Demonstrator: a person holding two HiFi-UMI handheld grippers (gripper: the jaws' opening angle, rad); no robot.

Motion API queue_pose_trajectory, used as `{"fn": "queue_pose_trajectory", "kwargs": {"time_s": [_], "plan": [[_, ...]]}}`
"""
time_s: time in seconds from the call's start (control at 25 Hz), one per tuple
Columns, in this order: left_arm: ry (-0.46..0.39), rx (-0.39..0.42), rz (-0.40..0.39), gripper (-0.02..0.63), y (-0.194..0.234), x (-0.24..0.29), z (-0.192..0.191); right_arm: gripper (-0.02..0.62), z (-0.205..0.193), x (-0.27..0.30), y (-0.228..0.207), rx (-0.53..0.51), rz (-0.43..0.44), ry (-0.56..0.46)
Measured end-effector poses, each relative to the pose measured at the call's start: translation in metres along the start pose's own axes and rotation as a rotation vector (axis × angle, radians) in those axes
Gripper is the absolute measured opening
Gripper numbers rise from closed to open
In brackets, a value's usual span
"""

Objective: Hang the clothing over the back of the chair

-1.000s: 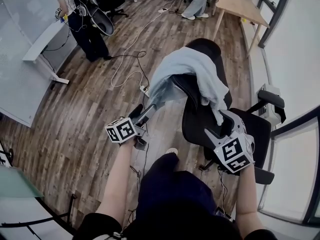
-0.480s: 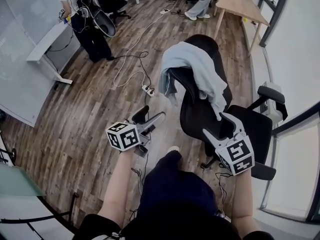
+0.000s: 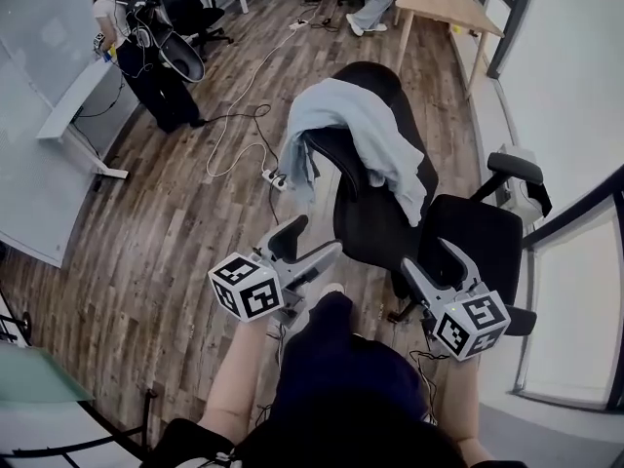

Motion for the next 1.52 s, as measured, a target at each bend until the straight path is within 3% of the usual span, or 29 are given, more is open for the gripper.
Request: {"fn": "queue_pose_trajectory", "kwargs": {"time_s": [0.2,0.44,0.6,0.8,1.12,1.52], "plan": [[0.043,0.045,-0.020,0.388,-0.014,0.006,-0.013,0.282,-0.016,-0.027,-0.005,0.034,-0.134,-0.036],[0.073,0.131,-0.012,0.367,-0.027,0.011,-0.028,0.279,-0.033,-0.046,-0.008,0.095,-0.210,-0.068],[0.063,0.176,0.034,0.167,-0.031,0.012,-0.034,0.180,-0.042,-0.056,-0.009,0.112,-0.248,-0.073],[0.080,0.226,0.087,0.030,-0.035,0.013,-0.041,0.025,-0.047,-0.060,-0.006,0.117,-0.278,-0.079],[0.118,0.224,0.127,0.008,-0.035,0.010,-0.051,0.000,-0.052,-0.058,0.003,0.017,-0.287,-0.025],[0.150,0.231,0.123,0.007,-0.039,0.014,-0.058,0.000,-0.056,-0.057,-0.003,-0.001,-0.294,0.016]]}}
Point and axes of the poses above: the fingertips, and each gripper's own axes: x forward along the fingers, y to its left, z out of its top, the point moved 10 cm from there along -x, backward along the fingers, and after that the axes turned 6 degrees about -y, right-handed, at the moved point
